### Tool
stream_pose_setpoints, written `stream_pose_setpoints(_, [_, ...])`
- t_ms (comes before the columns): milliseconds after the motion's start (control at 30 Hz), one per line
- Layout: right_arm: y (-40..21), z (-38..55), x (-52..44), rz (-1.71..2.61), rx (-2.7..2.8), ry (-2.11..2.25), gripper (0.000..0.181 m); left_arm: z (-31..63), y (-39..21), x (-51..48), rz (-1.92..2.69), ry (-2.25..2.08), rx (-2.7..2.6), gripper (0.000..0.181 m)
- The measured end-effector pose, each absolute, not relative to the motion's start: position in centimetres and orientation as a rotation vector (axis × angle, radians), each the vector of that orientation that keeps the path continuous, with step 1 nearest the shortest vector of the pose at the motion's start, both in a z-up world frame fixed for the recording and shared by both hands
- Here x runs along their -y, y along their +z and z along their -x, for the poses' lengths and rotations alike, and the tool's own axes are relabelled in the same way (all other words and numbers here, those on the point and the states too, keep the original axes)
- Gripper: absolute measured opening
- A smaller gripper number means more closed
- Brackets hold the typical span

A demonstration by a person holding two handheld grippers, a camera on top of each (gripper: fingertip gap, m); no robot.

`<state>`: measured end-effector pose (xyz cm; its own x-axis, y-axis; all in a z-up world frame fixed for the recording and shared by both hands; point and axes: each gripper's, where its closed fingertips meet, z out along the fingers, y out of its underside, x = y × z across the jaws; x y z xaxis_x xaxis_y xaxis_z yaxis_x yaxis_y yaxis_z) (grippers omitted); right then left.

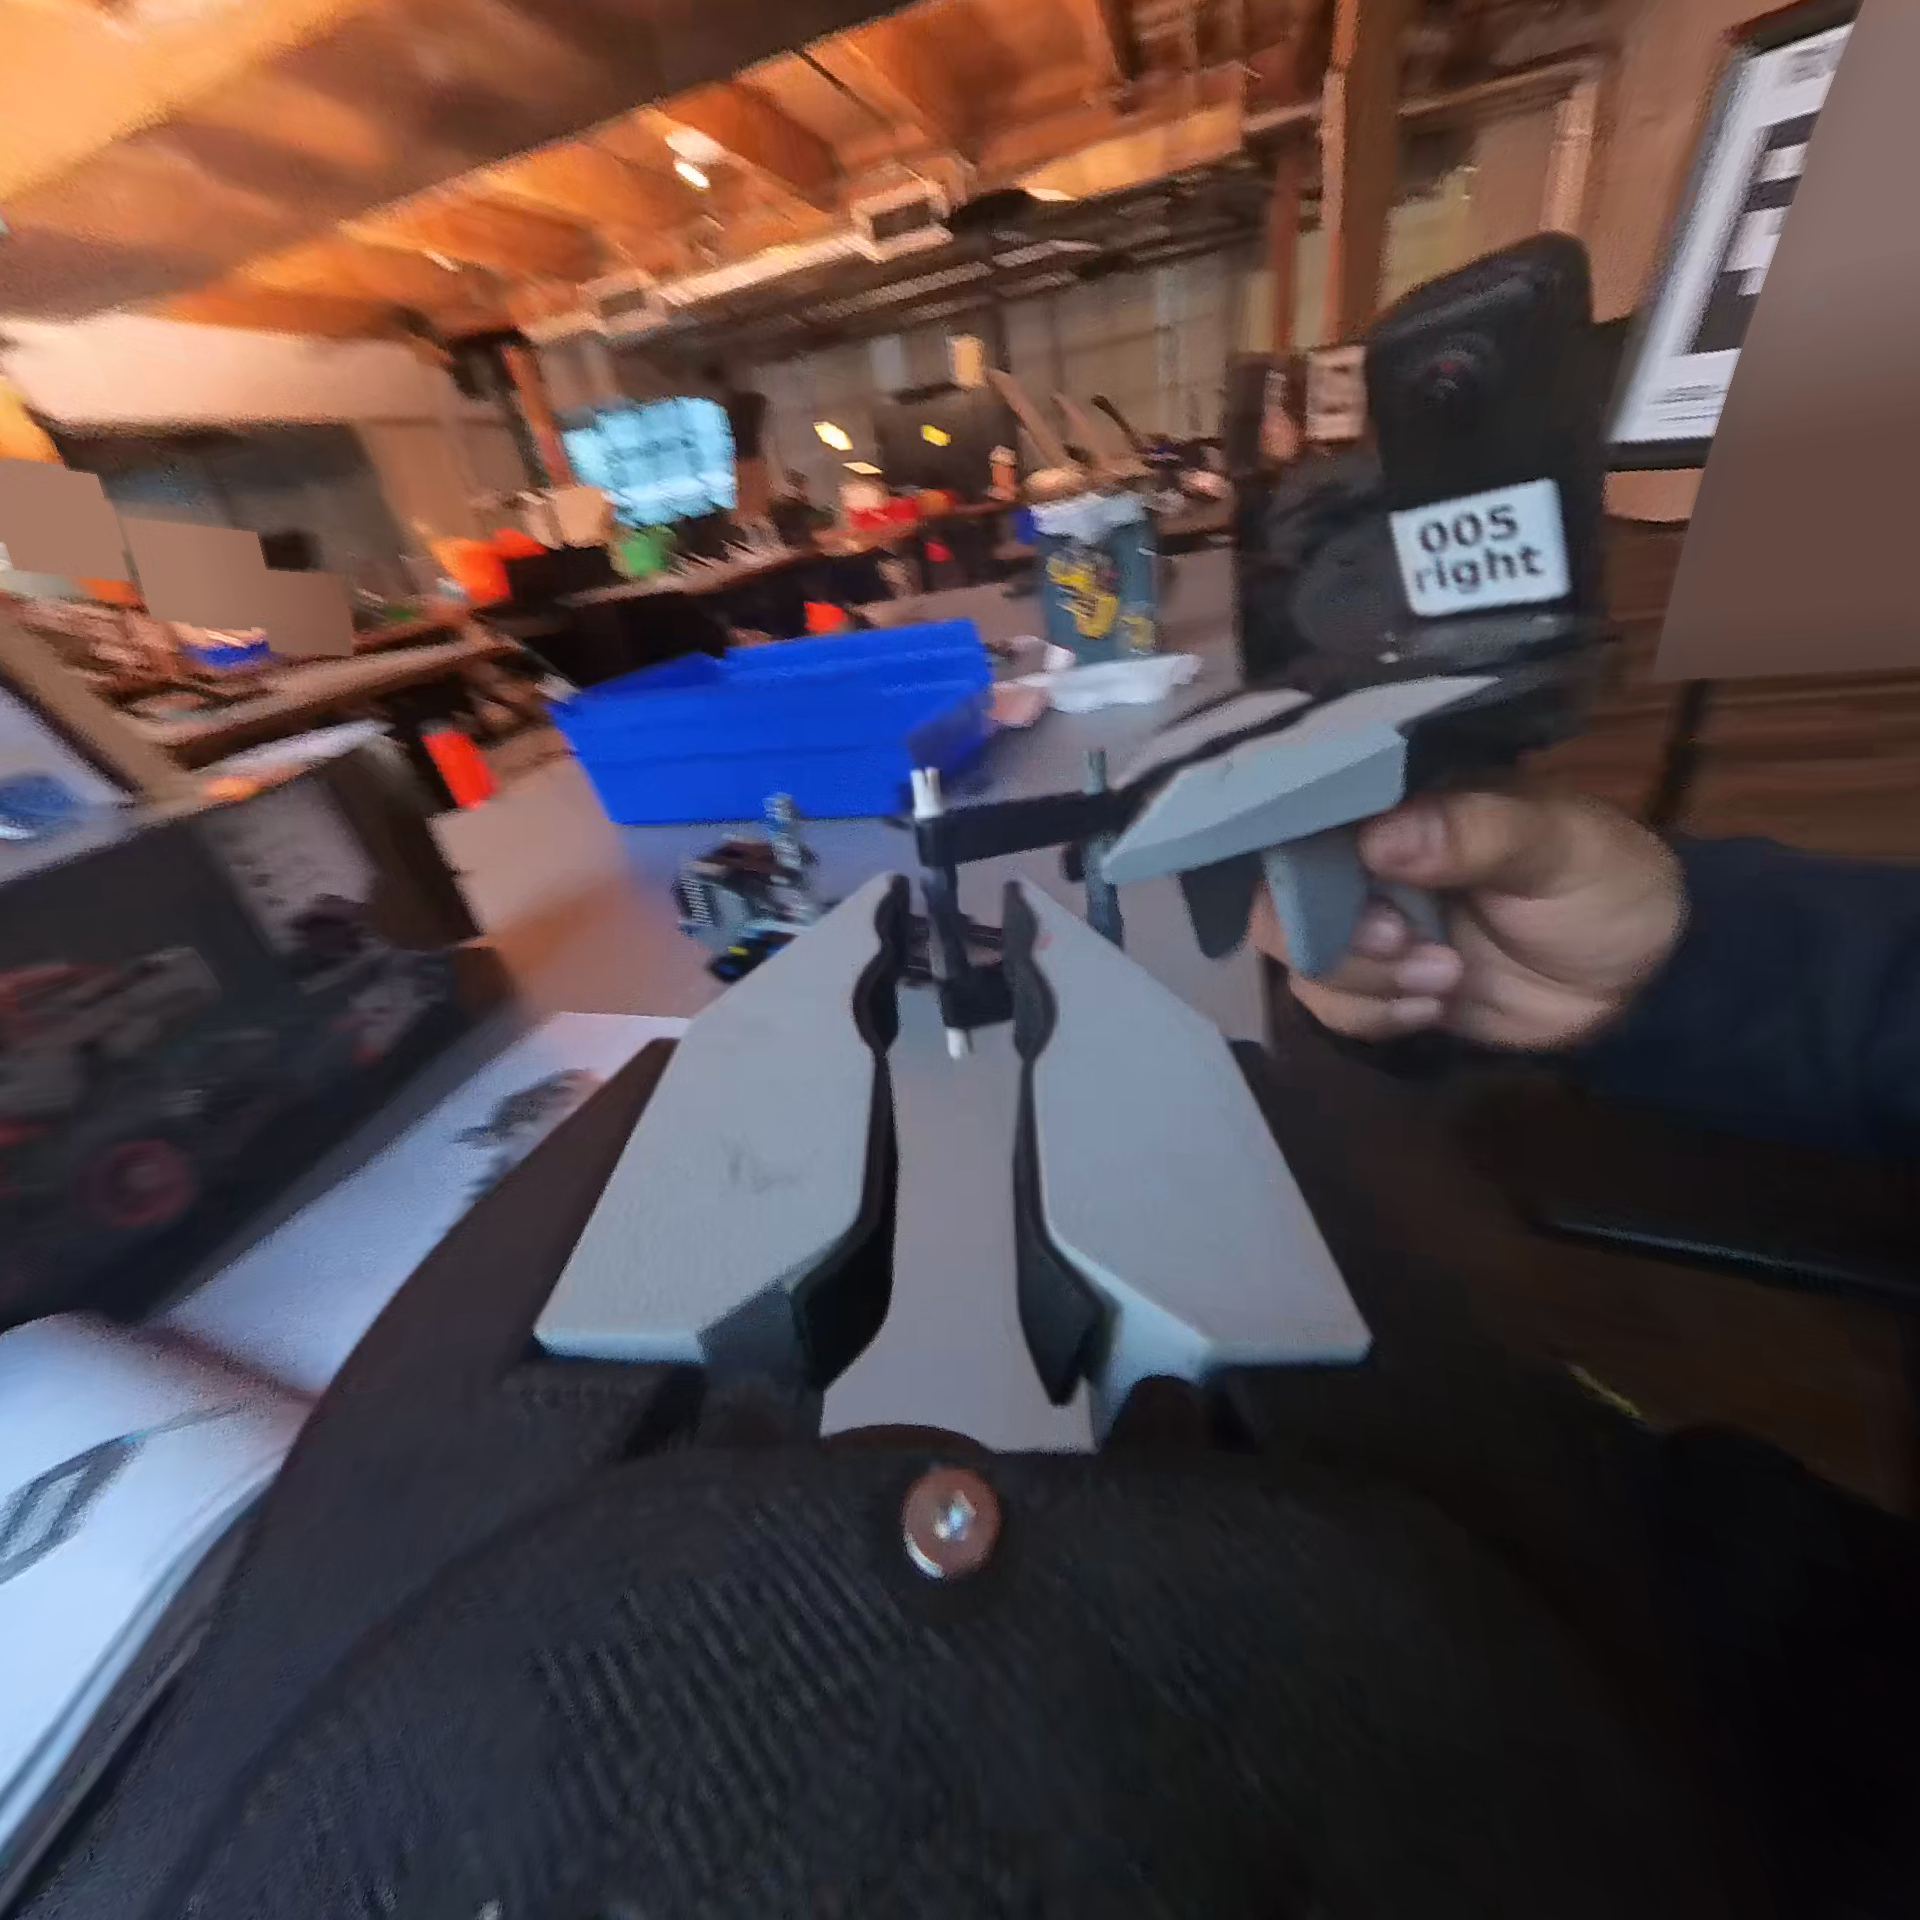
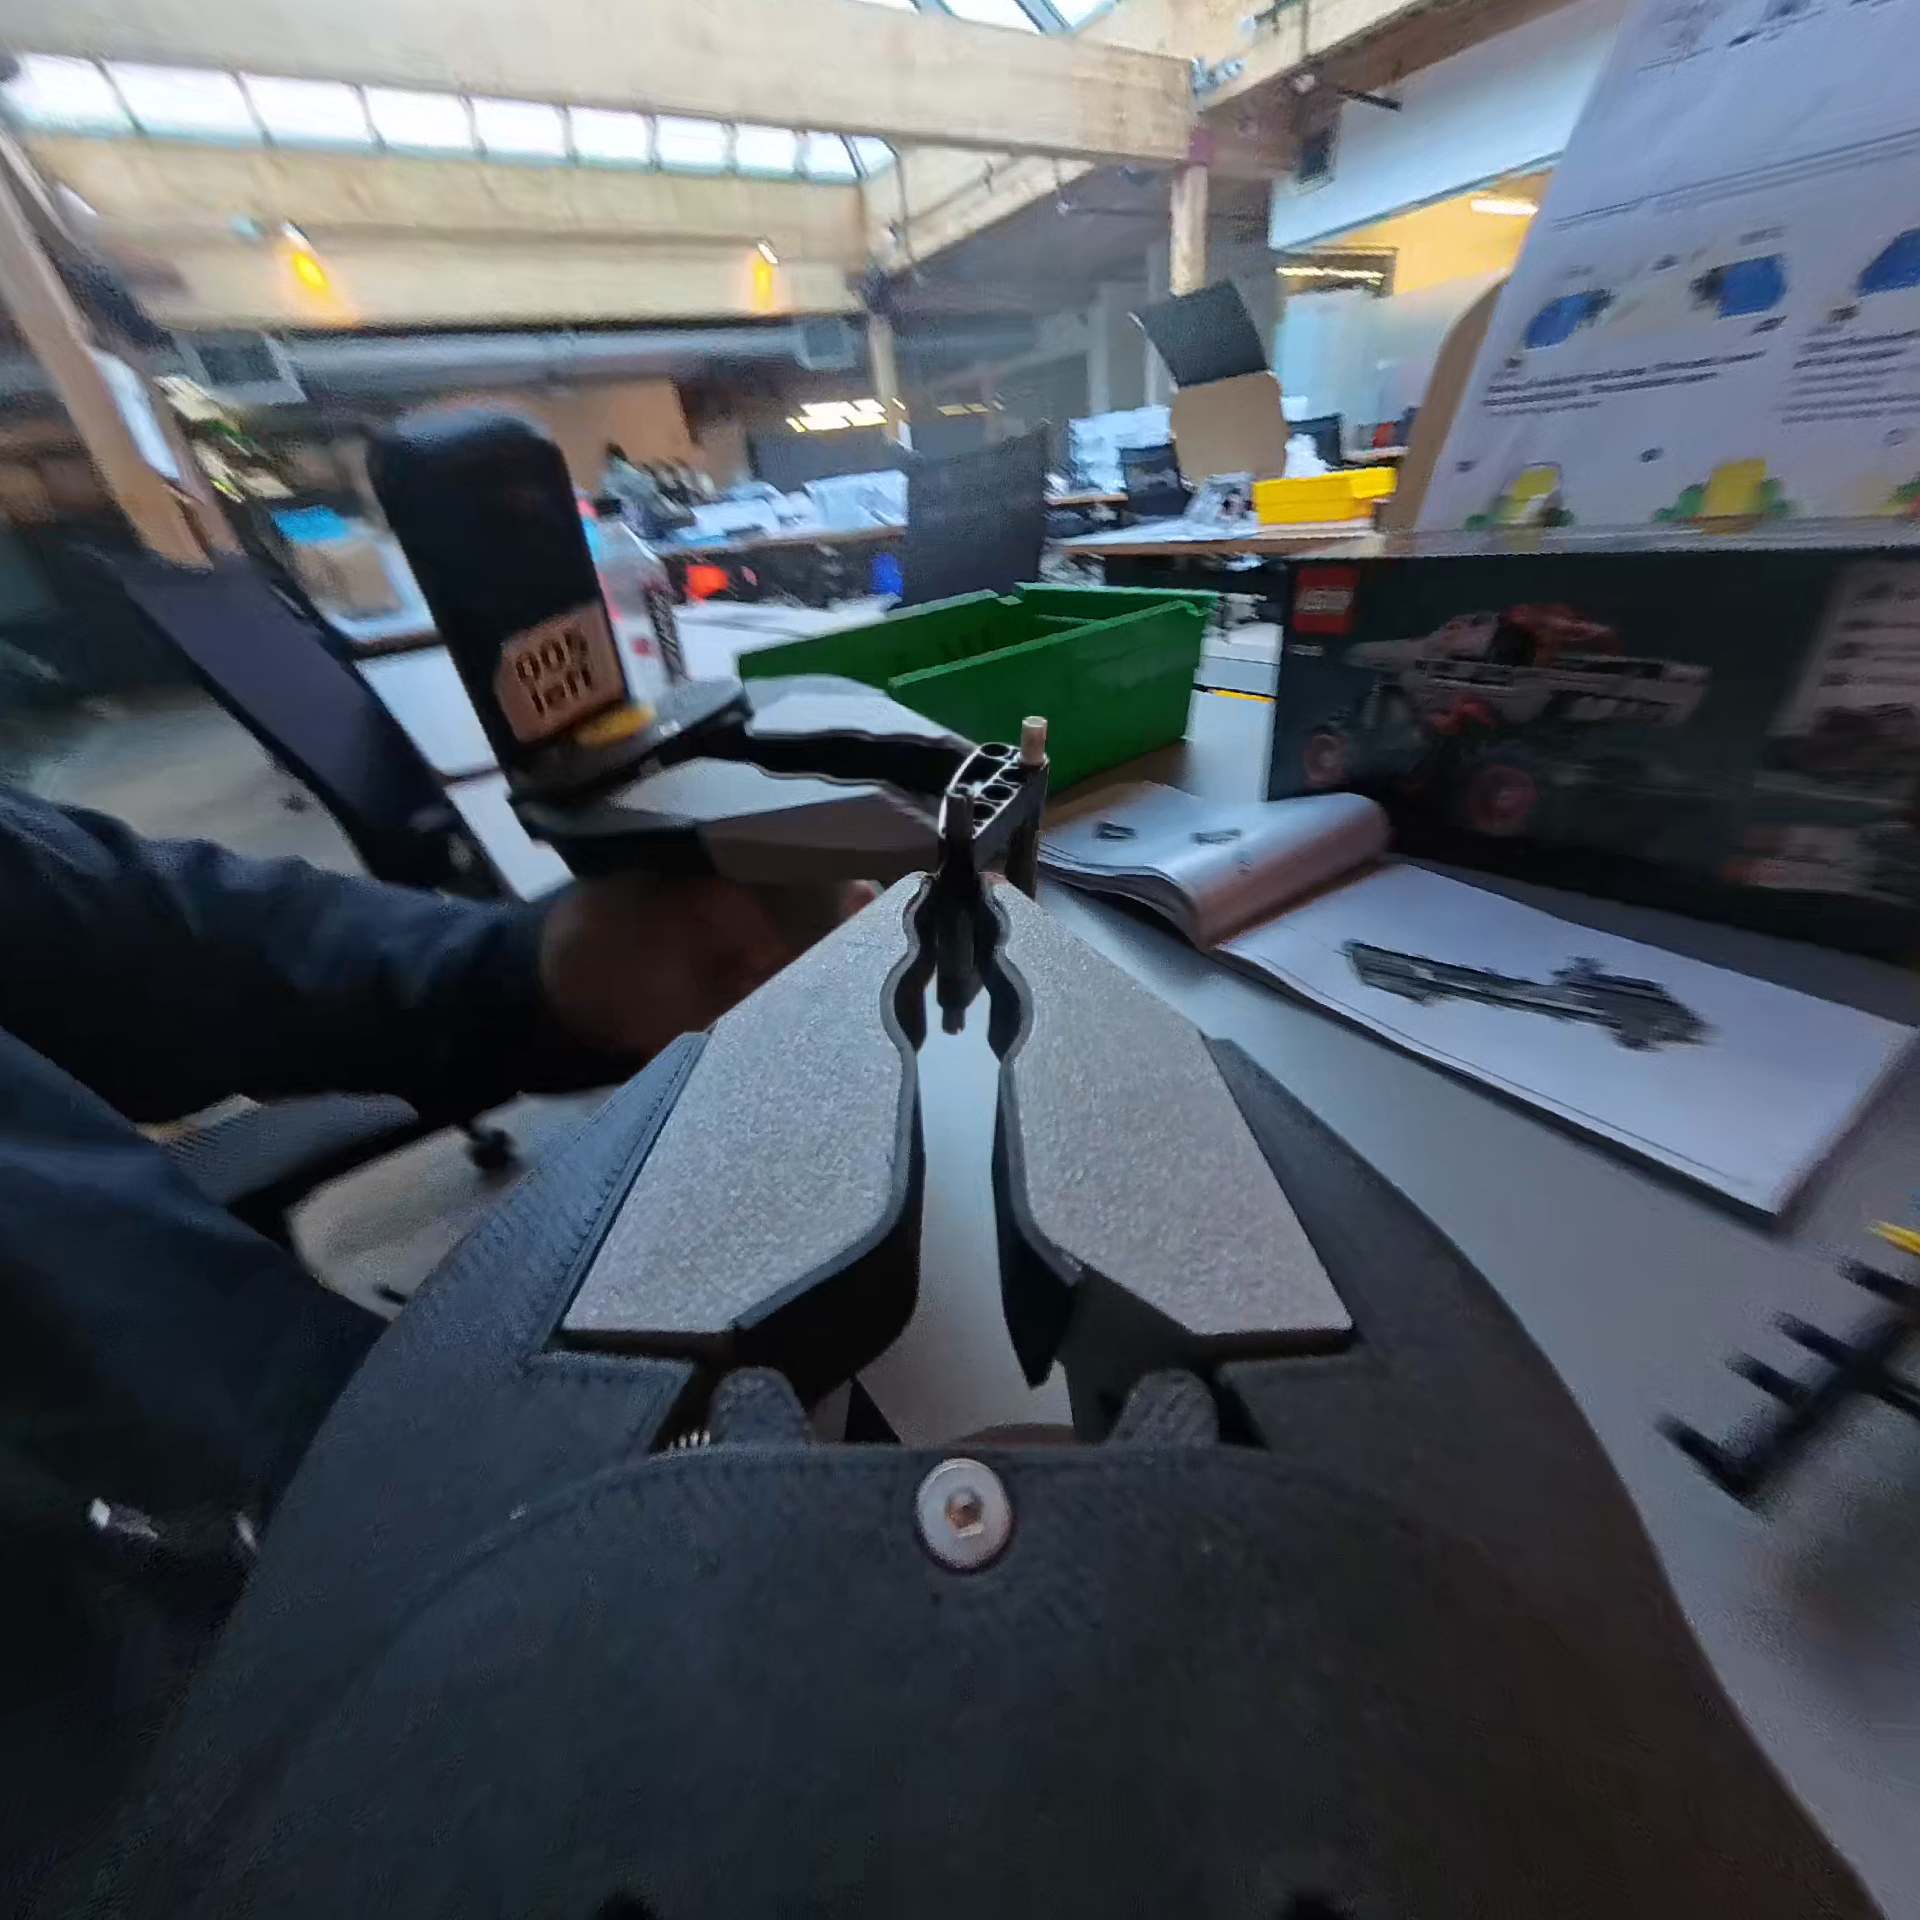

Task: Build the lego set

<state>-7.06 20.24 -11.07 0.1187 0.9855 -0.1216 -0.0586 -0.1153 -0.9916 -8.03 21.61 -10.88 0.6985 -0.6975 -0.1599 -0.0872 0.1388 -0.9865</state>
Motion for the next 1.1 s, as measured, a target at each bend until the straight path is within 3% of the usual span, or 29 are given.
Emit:
stream_pose_setpoints(267, [-15.6,-4.1,-26.7,1.288,1.359,0.015,0.003,5.0,-19.3,-25.4,2.047,-0.946,-0.898,0.041])
stream_pose_setpoints(400, [-19.0,-6.3,-28.4,1.198,1.571,-0.511,0.004,3.3,-20.6,-30.7,2.205,-1.186,-0.705,0.037])
stream_pose_setpoints(667, [-22.0,-5.7,-28.4,1.101,1.698,-0.588,0.004,-0.6,-22.0,-35.9,2.362,-1.435,-0.511,0.038])
stream_pose_setpoints(833, [-22.9,-5.6,-29.4,1.135,1.722,-0.607,0.004,-1.5,-22.7,-36.4,2.357,-1.592,-0.432,0.010])
stream_pose_setpoints(1100, [-23.6,-5.3,-30.8,1.130,1.712,-0.665,0.004,-1.7,-21.8,-37.1,2.296,-1.709,-0.337,0.008])
